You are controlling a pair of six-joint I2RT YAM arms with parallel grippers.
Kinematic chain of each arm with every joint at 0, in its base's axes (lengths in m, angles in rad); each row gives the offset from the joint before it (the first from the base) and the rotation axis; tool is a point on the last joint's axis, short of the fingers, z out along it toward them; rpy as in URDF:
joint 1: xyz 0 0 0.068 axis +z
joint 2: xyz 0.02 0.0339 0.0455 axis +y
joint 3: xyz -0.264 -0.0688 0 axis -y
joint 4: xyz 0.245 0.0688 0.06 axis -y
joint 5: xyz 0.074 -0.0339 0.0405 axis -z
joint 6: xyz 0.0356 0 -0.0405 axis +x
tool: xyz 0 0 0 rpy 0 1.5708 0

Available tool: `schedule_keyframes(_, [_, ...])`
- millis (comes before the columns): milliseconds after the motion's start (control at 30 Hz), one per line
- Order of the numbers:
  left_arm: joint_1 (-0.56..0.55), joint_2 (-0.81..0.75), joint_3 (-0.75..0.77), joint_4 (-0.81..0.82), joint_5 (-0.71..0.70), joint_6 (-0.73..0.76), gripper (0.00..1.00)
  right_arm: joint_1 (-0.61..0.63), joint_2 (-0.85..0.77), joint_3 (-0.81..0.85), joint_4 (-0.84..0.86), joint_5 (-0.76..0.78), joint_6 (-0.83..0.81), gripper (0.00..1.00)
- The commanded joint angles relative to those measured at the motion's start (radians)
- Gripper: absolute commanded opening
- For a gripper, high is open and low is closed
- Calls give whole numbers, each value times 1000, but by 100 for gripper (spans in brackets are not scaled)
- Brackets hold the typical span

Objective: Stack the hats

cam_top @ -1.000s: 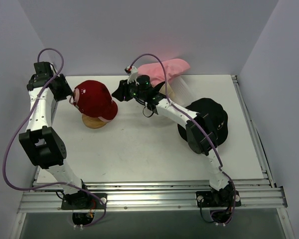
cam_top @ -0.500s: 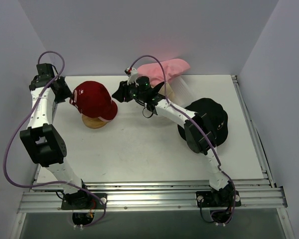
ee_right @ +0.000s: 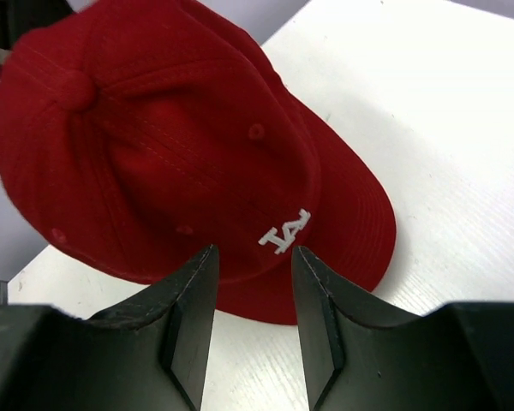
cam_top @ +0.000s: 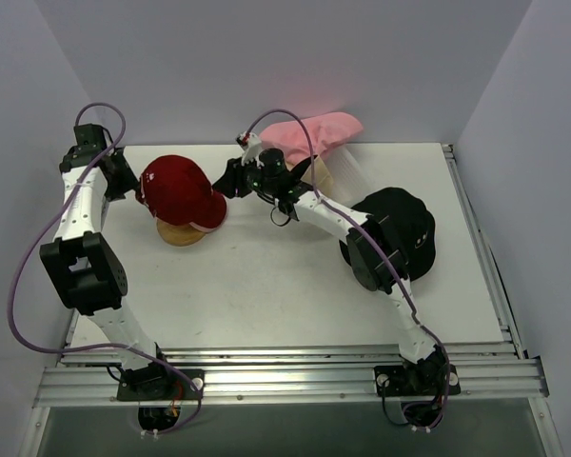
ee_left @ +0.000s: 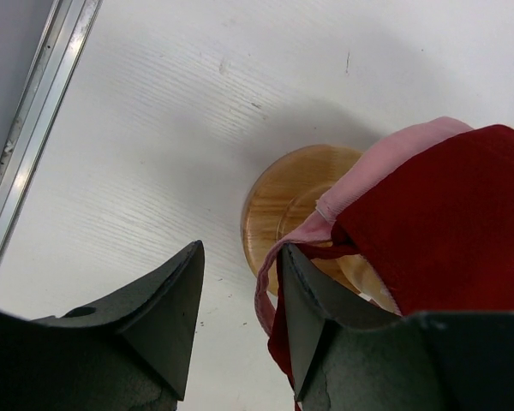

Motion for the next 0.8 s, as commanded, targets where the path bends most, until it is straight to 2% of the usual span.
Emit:
schedule_keyframes(0, [10,20,18,3,-59,19,50,6,-24,76,101,-63,-31,36])
schedule_keyframes(267, [8,34,21,13,-49,25,50,28,6,106,172,-126,-60,38])
schedule_keyframes(533, [8,49,20,17,-51,32,50,39,79,230,93,-117,-95,40])
schedule_keyframes(767, [8,46,5,27,-69,31,50,39,87,222,87,-103,-97,40])
